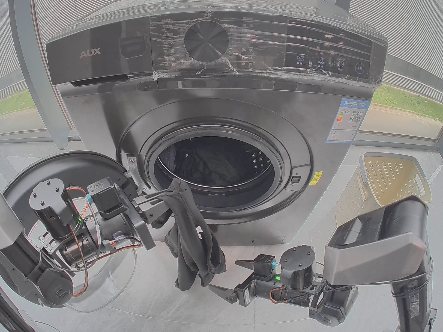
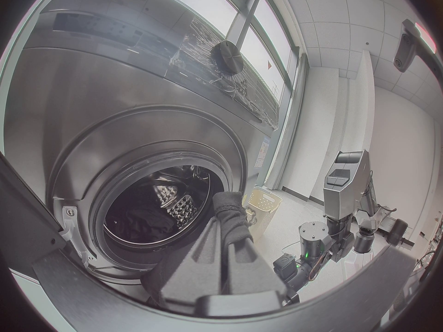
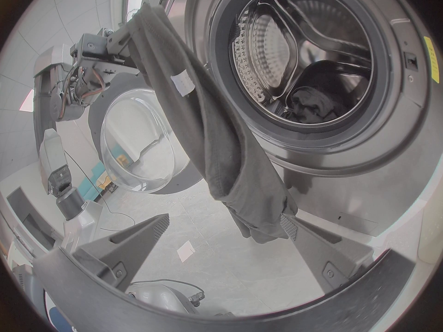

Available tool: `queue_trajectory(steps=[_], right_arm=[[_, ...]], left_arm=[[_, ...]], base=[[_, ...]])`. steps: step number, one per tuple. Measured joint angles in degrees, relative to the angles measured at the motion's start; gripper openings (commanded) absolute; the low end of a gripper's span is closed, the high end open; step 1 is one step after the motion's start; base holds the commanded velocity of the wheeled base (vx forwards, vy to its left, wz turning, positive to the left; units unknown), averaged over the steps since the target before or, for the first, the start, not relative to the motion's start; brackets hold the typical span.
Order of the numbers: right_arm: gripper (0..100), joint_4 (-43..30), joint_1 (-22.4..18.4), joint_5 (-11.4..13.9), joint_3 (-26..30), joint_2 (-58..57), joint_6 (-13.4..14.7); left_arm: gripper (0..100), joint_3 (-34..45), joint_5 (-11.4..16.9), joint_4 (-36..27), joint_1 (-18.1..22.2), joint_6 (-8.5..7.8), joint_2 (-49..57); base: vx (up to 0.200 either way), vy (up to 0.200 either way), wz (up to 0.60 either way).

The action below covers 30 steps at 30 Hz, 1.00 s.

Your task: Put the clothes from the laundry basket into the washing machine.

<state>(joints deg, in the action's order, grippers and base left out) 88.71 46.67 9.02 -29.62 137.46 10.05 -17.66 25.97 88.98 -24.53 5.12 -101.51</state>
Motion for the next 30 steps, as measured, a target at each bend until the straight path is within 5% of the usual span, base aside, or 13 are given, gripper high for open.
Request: queue_trajectory(steps=[13, 14, 30], right_arm=[[100, -0.06, -1.6, -1.04, -9.96, 5.71, 0.11], [0, -0.02, -1.85, -1.17, -10.59, 6.01, 0.1], [0, 0.2, -2.6, -1.41, -13.24, 6.51, -0.61]], left_arm=[[0, 0.02, 0.02, 0.0, 0.0, 0.02, 0.0], [0, 0.02, 0.04, 0.0, 0.0, 0.02, 0.0], [0, 0.3, 0.06, 0.0, 0.0, 0.02, -0.3]], base=[[0.0, 0.0, 0.0], [0.0, 0.0, 0.0], [0.0, 0.0, 0.0]])
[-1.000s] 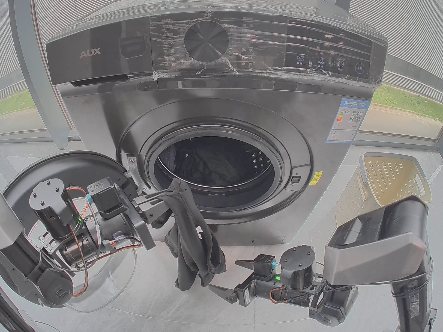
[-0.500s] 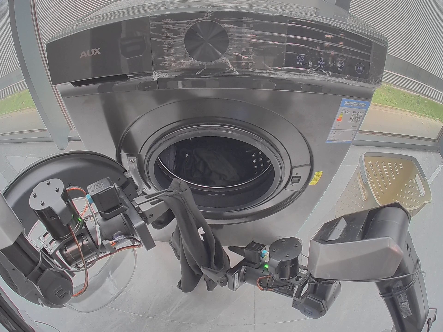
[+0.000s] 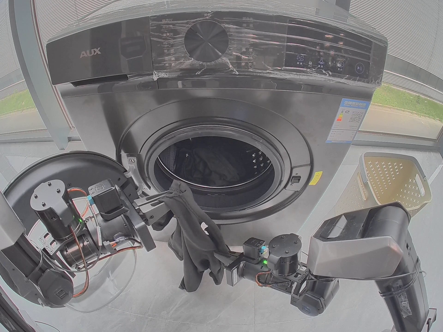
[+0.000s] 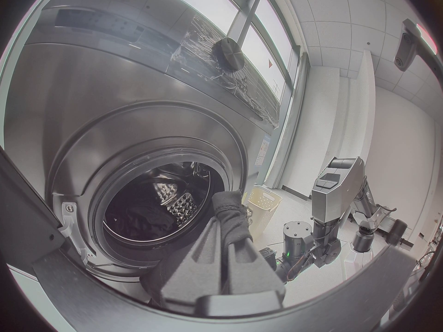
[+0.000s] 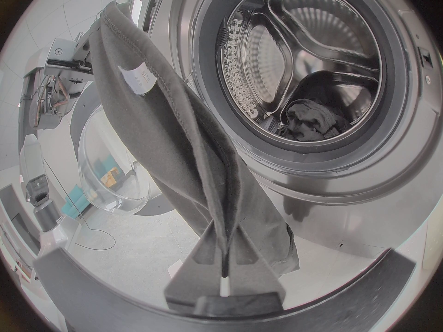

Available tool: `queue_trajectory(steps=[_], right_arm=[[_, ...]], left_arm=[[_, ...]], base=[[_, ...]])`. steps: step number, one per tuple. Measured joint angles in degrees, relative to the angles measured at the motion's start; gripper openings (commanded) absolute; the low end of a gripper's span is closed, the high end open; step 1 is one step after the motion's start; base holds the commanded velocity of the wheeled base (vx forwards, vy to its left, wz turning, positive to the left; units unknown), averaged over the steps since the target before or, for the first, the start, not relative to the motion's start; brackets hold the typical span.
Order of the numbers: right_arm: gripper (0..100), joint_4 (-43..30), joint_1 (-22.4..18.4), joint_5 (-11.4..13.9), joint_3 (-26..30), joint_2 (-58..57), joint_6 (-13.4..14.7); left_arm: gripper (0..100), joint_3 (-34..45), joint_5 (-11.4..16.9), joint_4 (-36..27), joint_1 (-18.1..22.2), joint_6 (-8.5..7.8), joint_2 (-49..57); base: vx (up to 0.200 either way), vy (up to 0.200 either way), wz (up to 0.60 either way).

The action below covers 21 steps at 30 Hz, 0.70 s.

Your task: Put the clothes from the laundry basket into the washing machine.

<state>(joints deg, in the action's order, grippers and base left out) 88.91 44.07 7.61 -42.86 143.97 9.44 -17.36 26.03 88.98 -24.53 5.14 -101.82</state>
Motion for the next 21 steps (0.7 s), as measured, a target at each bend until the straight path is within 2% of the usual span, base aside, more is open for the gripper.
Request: queue_trajectory(steps=[6, 12, 21], right_arm=[[0, 0.0, 0.02, -0.13, 3.07, -1.83, -0.93], [0, 0.0, -0.69, -1.27, 8.52, -5.33, -1.94], [0, -0.04, -5.46, -1.34, 15.36, -12.03, -4.86]], left_arm=[[0, -0.02, -0.02, 0.0, 0.11, 0.0, -0.44], [0, -0.24, 0.0, -0.02, 0.41, 0.02, -0.77], [0, -0.55, -0.02, 0.0, 1.73, 0.0, -0.99]], base=[[0.0, 0.0, 0.0], [0.0, 0.0, 0.0], [0.0, 0.0, 0.0]])
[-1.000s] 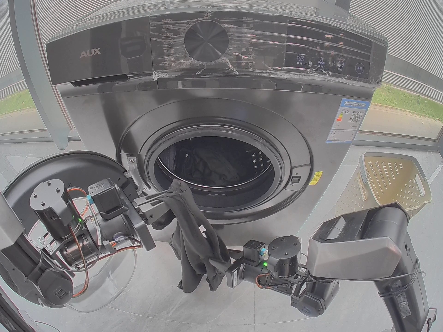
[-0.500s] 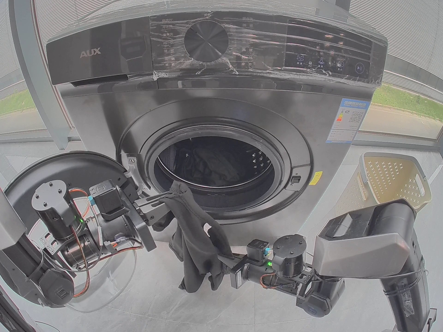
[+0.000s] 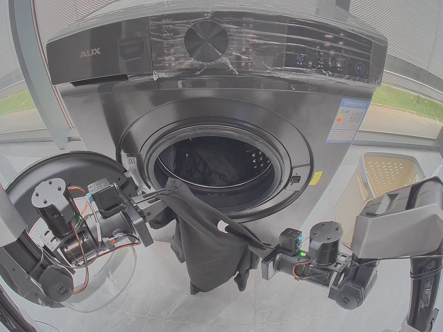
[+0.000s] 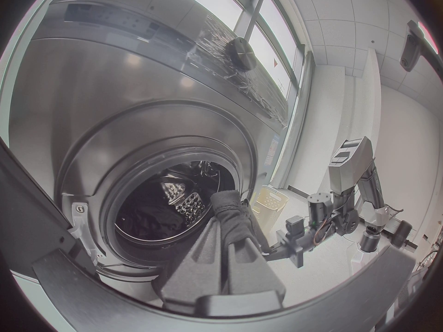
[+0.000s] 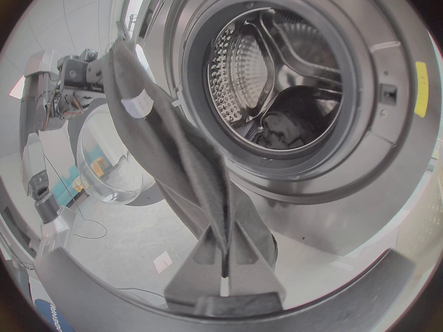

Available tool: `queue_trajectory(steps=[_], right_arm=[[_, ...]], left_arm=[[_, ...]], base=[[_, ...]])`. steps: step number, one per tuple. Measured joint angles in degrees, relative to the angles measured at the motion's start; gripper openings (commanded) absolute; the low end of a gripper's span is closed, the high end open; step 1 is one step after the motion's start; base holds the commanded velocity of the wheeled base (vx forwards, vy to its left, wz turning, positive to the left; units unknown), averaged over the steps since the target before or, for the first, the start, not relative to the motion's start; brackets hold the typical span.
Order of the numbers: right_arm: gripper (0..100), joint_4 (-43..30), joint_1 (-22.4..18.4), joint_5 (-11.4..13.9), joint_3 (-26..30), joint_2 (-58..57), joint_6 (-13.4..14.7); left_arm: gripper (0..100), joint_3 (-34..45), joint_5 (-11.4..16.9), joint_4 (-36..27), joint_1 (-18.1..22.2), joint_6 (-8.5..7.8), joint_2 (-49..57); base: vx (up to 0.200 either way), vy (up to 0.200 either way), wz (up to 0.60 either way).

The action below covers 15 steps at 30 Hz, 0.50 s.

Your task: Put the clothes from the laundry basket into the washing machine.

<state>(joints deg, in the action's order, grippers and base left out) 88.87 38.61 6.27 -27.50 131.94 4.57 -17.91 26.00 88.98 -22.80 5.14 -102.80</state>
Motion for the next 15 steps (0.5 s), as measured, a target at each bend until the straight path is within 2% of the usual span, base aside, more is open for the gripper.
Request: queue_trajectory(steps=[9, 15], right_arm=[[0, -0.11, -4.77, 2.02, 5.18, -7.46, -0.83], [0, -0.16, -8.18, 4.77, 5.68, -11.61, -2.28]], left_arm=[[0, -0.94, -0.01, -0.02, 2.54, -0.06, -0.43], [0, -1.3, -0.04, -0.02, 3.34, -0.15, -0.8]], base=[[0.0, 0.0, 0.0], [0.0, 0.0, 0.0]])
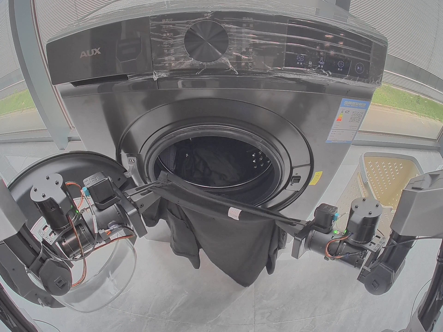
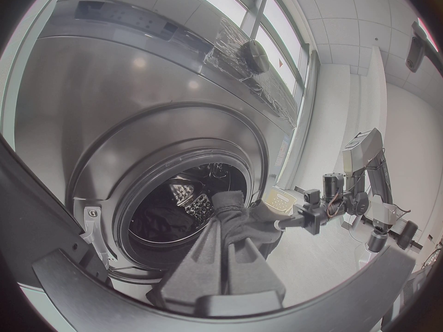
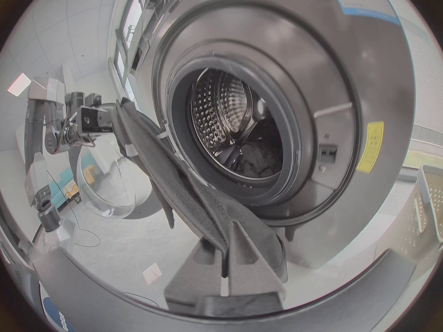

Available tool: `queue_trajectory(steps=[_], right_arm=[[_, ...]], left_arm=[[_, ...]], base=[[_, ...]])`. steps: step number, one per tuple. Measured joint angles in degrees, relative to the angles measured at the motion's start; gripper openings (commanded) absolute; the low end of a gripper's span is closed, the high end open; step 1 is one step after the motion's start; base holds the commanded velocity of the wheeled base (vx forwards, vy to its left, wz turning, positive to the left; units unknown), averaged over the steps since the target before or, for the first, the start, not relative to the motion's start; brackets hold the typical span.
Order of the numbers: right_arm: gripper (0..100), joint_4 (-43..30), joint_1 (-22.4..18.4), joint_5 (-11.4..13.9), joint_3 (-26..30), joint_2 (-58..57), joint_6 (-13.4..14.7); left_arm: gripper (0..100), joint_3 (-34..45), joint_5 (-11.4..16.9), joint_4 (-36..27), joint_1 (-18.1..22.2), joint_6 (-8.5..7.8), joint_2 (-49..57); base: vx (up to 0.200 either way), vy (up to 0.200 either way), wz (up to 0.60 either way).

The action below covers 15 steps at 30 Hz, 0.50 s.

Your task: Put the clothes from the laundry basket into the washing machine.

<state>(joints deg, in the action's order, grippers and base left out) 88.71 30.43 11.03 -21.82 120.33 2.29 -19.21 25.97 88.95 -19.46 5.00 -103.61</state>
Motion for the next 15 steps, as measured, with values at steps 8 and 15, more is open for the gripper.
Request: queue_trajectory(steps=[8, 15], right_arm=[[0, 0.05, -1.3, -3.02, -1.66, -4.73, 1.27], [0, 0.02, -0.8, -6.94, -5.74, -6.91, 3.4]], left_arm=[[0, 0.23, 0.06, 0.02, -0.17, -0.1, 0.16], [0, 0.61, 0.06, 0.05, -0.09, -0.18, 0.83]], base=[[0.0, 0.0, 0.0], [0.0, 0.0, 0.0]])
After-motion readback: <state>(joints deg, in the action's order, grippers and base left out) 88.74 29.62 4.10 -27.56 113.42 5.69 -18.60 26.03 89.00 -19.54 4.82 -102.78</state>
